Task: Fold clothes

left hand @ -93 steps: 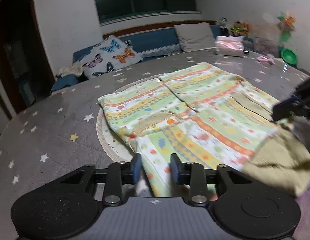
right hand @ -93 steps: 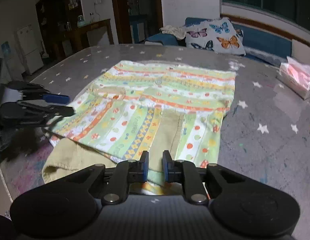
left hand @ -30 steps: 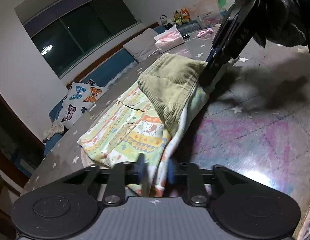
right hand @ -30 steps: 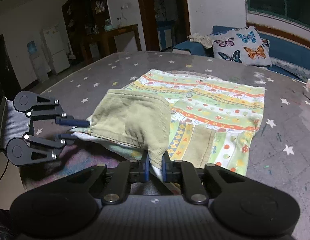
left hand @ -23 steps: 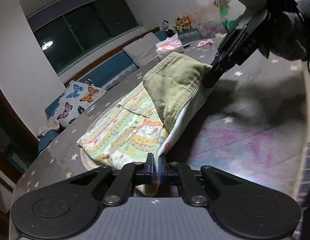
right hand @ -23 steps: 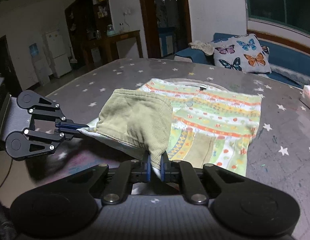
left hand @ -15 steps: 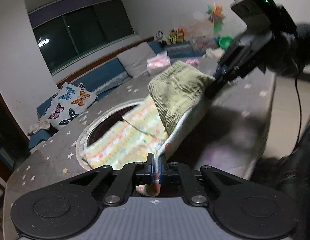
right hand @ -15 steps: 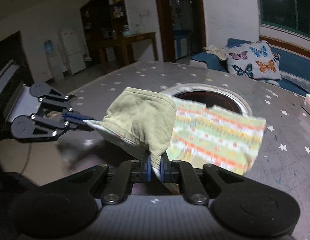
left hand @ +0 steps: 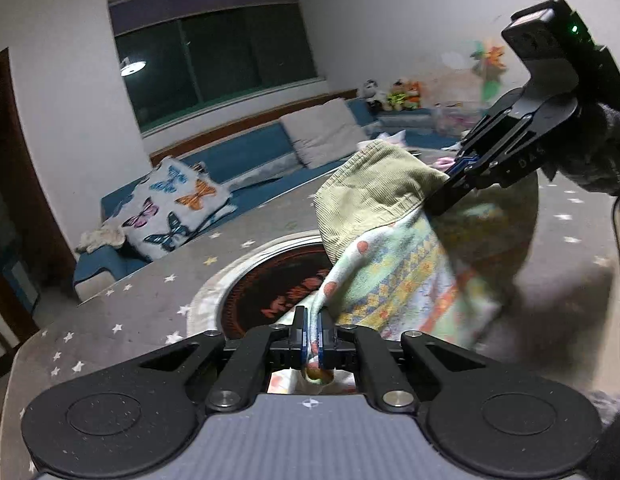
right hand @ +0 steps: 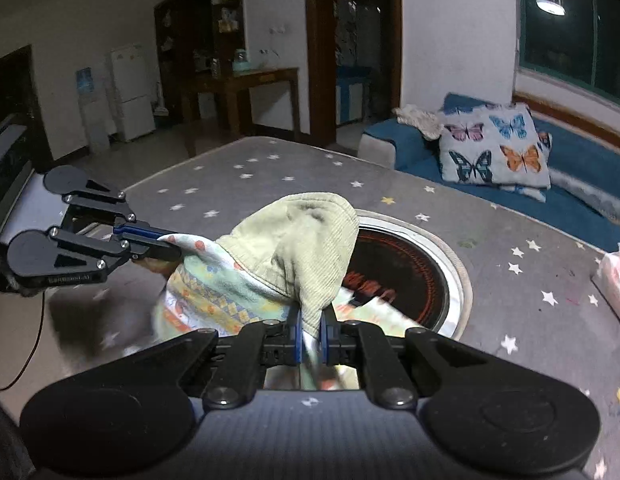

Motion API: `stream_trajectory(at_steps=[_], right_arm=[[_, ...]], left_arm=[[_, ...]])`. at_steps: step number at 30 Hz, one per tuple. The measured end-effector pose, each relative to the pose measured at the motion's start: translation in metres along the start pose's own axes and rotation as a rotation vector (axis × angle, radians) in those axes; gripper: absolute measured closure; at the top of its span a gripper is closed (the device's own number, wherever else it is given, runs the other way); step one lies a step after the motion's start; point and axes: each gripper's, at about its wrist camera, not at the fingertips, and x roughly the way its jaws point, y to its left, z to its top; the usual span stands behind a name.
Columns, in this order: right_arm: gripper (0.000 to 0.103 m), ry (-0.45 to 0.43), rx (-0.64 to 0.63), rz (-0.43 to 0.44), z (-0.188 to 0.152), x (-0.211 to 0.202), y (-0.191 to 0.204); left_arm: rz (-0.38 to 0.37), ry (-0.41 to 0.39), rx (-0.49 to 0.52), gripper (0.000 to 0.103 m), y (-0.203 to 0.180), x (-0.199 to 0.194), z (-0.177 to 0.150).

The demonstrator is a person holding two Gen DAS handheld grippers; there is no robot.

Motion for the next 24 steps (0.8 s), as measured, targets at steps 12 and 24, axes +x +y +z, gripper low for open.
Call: stream_trajectory(at_steps=[12,24], right_arm=[[0.087,0.043,0.159,-0.116,-0.004,0.095,-0.061],[0.085,0.088,0.210,-0.187,-0.039,0.075,-0.074]], left_arm=[[0.061,0.204,-0.120,0.098,0.039,0.120,-0.011],[0.141,0.222,-0.137,0.079,0.034,0.117,-0.017]])
